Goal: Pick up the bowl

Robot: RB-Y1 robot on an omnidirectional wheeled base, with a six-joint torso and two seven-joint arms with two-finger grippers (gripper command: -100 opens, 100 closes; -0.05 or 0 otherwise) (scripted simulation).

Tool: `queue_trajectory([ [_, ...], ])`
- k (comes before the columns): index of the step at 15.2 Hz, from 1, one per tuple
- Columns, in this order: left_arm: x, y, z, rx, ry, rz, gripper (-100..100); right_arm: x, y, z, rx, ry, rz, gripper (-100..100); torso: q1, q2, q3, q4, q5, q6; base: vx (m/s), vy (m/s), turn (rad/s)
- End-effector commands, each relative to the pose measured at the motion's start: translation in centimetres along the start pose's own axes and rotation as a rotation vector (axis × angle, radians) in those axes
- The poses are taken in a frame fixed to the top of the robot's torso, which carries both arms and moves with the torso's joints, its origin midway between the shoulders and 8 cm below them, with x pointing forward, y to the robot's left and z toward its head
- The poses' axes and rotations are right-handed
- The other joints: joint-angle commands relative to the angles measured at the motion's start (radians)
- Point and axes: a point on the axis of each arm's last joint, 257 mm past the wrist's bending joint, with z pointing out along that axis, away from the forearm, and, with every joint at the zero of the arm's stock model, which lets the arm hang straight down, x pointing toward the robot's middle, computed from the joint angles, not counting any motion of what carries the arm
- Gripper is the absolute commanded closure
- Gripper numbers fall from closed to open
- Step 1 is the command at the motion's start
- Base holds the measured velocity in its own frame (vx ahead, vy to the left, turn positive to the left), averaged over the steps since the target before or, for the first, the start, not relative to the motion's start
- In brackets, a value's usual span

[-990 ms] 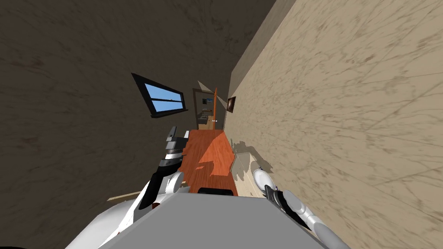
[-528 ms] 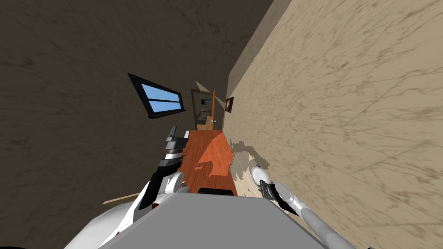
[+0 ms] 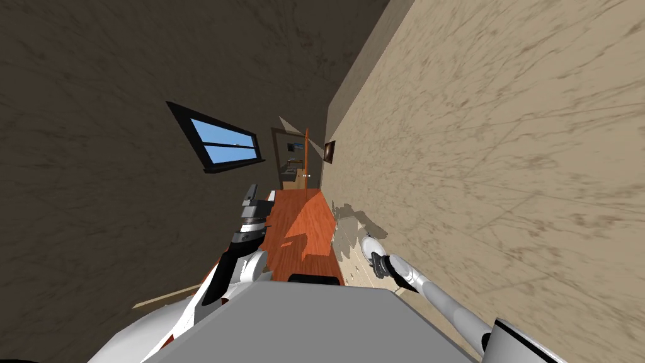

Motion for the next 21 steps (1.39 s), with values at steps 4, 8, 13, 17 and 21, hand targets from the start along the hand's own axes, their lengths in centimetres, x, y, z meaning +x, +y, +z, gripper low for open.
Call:
queue_trajectory([
  [4, 0.0, 0.0, 0.0, 0.0, 0.0, 0.0, 0, -1.6, -0.8, 0.4, -0.024, 0.005, -0.01, 100, 0.002, -0.002, -0.001, 0.0, -0.001, -0.003, -0.044, -0.026, -0.022],
  [8, 0.0, 0.0, 0.0, 0.0, 0.0, 0.0, 0, -2.6, -3.7, -0.1, 0.008, 0.018, -0.047, 100, 0.003, -0.003, -0.002, -0.001, 0.001, -0.002, -0.037, -0.018, -0.122],
  [13, 0.0, 0.0, 0.0, 0.0, 0.0, 0.0, 0, -3.3, -1.8, 0.8, -0.048, 0.033, -0.057, 100, 0.004, -0.004, -0.002, -0.001, 0.0, -0.005, -0.035, -0.025, -0.018],
  [17, 0.0, 0.0, 0.0, 0.0, 0.0, 0.0, 0, -4.9, -6.2, -0.3, 0.01, 0.04, -0.087, 100, 0.002, -0.001, 0.0, 0.001, 0.003, -0.004, -0.05, -0.036, -0.169],
  [21, 0.0, 0.0, 0.0, 0.0, 0.0, 0.0, 0, -4.4, -3.7, 0.5, -0.046, 0.065, -0.082, 100, 0.006, -0.001, 0.0, 0.001, 0.002, -0.007, -0.025, -0.017, 0.025],
])
